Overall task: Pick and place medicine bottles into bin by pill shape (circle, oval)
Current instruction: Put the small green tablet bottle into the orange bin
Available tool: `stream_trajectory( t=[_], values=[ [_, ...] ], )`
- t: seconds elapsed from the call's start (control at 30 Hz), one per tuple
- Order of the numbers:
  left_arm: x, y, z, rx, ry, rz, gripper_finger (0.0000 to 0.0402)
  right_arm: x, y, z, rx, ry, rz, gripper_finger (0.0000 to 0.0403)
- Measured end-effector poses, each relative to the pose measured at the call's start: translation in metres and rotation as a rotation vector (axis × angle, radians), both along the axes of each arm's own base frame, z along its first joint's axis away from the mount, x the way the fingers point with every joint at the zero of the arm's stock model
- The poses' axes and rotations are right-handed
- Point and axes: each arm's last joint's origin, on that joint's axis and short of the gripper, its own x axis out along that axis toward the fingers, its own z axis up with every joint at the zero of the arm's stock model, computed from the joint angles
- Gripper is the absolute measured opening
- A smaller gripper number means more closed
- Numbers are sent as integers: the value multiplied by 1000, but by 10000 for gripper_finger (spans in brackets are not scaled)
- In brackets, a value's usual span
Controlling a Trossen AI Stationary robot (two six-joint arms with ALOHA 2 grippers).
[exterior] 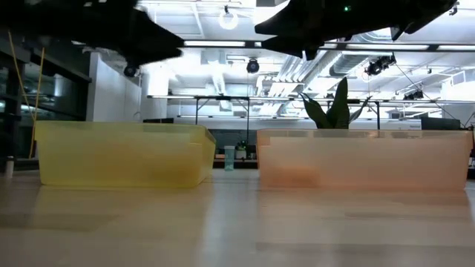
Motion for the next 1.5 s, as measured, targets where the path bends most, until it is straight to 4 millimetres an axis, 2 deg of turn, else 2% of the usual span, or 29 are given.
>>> stream_trajectory(
  t=[0.13, 0.23, 0.53, 0.6, 0.73, 0.87, 1.03, 1.13, 1.33, 1.5],
  values=[
    [-32, -2, -7, 16, -183, -11, 237, 0, 0, 0, 0, -4, 0, 287],
    [-45, -2, -9, 25, -246, -13, 237, 0, 0, 2, 1, -21, -1, 287],
    [-50, -2, -8, 17, -277, -15, 237, 0, 0, 2, 5, -21, -3, 287],
    [-49, -2, -8, -4, -287, -16, 237, 1, -3, 2, 51, -41, -58, 287],
    [-50, -2, -7, -11, -296, -16, 237, 16, -28, -5, 191, 20, -271, 287],
    [-50, -2, -7, -11, -299, -17, 237, 45, -62, -21, 277, 172, -405, 287],
    [-50, -2, -7, -8, -297, -15, 237, 84, -109, -24, 333, 343, -519, 287],
    [-50, -2, -7, 15, -285, -14, 237, 104, -130, -26, 384, 420, -541, 287],
    [-50, -2, -7, 13, -286, -14, 237, 136, -158, -36, 423, 533, -598, 287],
    [-50, -2, -7, 12, -286, -14, 237, 152, -172, -43, 443, 590, -634, 287]
  ],
)
